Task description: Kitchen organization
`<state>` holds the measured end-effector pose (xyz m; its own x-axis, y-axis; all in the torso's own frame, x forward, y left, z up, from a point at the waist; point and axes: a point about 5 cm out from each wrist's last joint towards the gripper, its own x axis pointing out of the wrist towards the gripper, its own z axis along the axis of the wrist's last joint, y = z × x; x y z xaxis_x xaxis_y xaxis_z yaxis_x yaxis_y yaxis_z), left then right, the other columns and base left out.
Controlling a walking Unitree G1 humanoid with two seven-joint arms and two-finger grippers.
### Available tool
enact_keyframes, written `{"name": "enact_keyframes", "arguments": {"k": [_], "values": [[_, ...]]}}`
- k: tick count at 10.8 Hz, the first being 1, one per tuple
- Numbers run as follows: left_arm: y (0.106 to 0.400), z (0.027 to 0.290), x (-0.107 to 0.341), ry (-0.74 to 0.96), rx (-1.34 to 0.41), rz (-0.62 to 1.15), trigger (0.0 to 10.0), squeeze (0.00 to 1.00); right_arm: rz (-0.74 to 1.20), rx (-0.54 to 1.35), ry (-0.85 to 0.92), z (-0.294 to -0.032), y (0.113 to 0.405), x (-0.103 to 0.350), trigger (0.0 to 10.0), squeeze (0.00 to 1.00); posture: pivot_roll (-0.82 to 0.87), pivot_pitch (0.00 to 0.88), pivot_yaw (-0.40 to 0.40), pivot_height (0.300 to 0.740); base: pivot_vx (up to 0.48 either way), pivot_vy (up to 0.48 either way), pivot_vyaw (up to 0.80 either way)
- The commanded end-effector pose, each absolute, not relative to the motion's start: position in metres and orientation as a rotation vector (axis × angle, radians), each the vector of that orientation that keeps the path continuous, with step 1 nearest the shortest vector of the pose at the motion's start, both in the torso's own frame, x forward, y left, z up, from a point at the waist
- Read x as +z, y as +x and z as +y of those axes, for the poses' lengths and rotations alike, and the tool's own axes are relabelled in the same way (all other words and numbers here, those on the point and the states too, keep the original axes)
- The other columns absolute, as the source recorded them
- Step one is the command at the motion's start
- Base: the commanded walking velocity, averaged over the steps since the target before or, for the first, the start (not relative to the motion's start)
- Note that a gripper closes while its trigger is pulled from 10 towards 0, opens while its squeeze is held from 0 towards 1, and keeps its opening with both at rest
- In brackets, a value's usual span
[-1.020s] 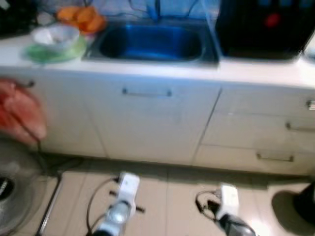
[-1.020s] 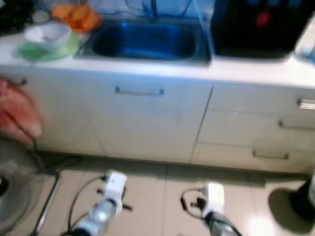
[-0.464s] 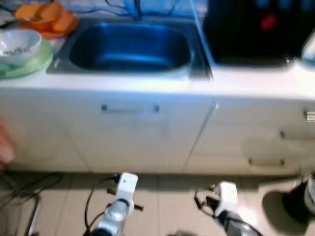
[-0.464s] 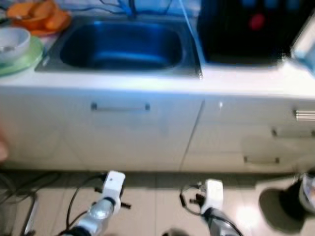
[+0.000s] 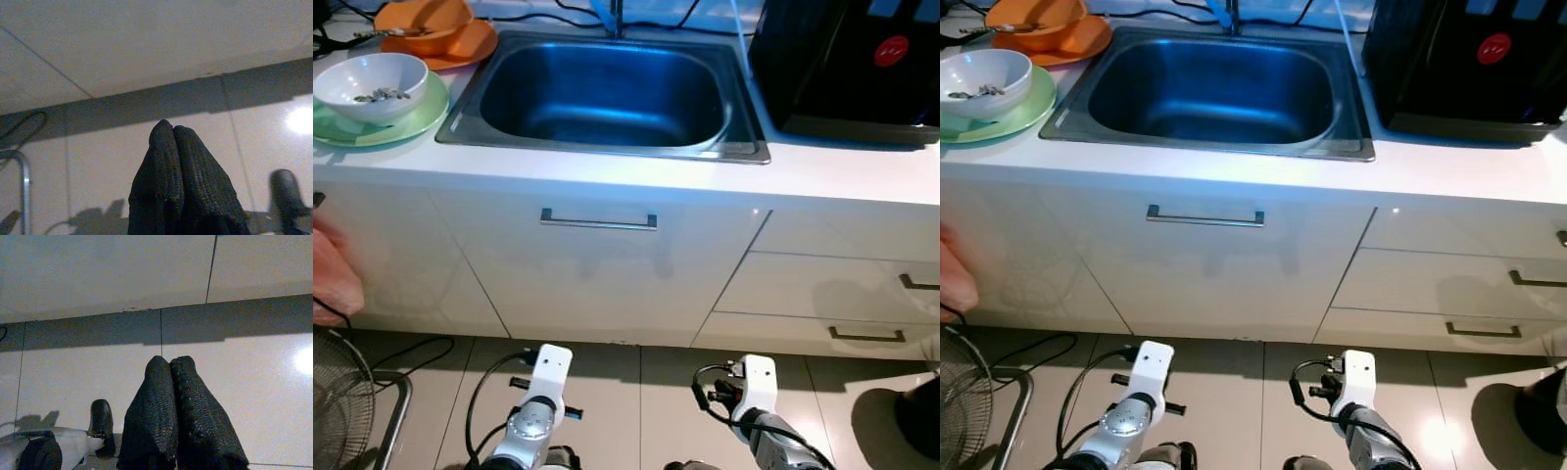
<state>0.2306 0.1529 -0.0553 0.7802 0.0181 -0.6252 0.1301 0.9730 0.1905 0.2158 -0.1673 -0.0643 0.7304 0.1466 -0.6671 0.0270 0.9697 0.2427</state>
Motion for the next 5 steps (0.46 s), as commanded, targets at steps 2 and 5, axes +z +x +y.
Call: {"name": "enact_keyframes", "arguments": {"k": [2,5], "values": [[0.246,0.158,-0.041,0.286,-0.018,0.570,10.0,0.00,0.684,0.029,0.244,-0.177,0.225,-0.056,10.0,0.00,0.06,0.147,-0.028,0.740,0.000,0.000,0.00],[0.286,0.159,0.000,0.282,0.020,0.313,10.0,0.00,0.456,0.023,0.232,-0.192,0.263,-0.021,10.0,0.00,0.06,0.149,-0.028,0.740,0.000,0.000,0.00]]}}
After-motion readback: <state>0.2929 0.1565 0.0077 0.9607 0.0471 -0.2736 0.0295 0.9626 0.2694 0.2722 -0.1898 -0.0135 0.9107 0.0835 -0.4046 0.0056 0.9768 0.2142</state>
